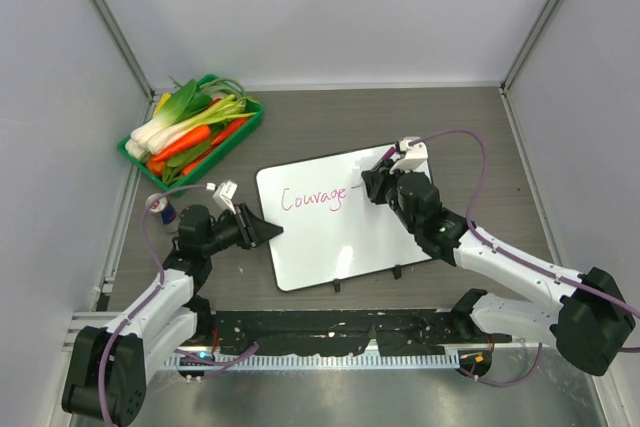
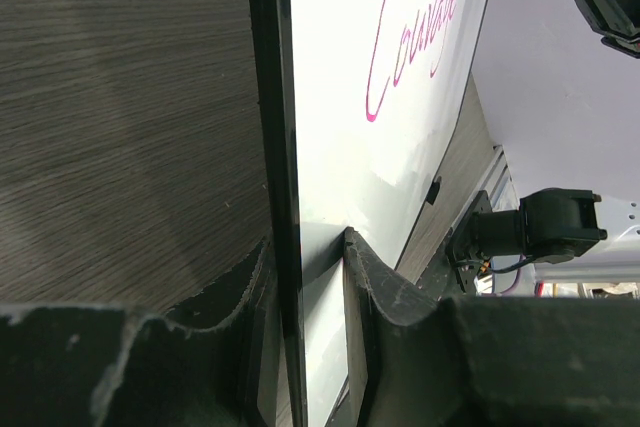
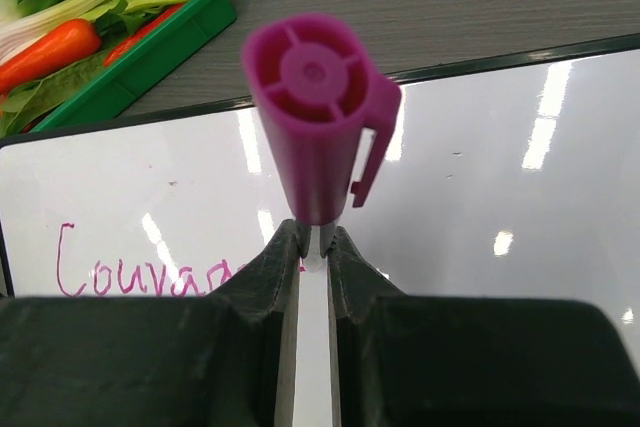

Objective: Write a sentence on the whiteboard
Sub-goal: Write on the whiteboard at the whiteboard stand.

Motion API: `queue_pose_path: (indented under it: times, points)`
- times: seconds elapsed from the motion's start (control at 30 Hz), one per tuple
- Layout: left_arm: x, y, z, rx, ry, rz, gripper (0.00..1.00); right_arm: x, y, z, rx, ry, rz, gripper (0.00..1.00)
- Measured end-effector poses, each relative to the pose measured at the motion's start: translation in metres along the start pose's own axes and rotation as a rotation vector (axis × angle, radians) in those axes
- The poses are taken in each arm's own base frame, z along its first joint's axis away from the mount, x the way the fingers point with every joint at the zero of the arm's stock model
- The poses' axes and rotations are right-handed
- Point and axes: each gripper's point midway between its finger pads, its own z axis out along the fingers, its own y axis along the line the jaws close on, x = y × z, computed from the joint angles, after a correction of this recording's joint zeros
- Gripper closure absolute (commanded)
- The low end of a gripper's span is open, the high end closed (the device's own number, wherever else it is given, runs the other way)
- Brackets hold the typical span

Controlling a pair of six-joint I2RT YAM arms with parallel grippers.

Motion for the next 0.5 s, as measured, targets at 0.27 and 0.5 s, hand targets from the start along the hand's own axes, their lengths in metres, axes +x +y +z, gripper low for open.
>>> queue_pose_path:
  times: [0.27,0.5]
  points:
    - [0.000,0.000,0.000,0.000,0.000,0.000,1.00,-0.008,-0.016,-0.002,0.050,-0.022,0.008,0.99]
    - [0.000,0.000,0.000,0.000,0.000,0.001,1.00,-0.010,-0.014,-0.004,0.036,-0.020,0.010,0.99]
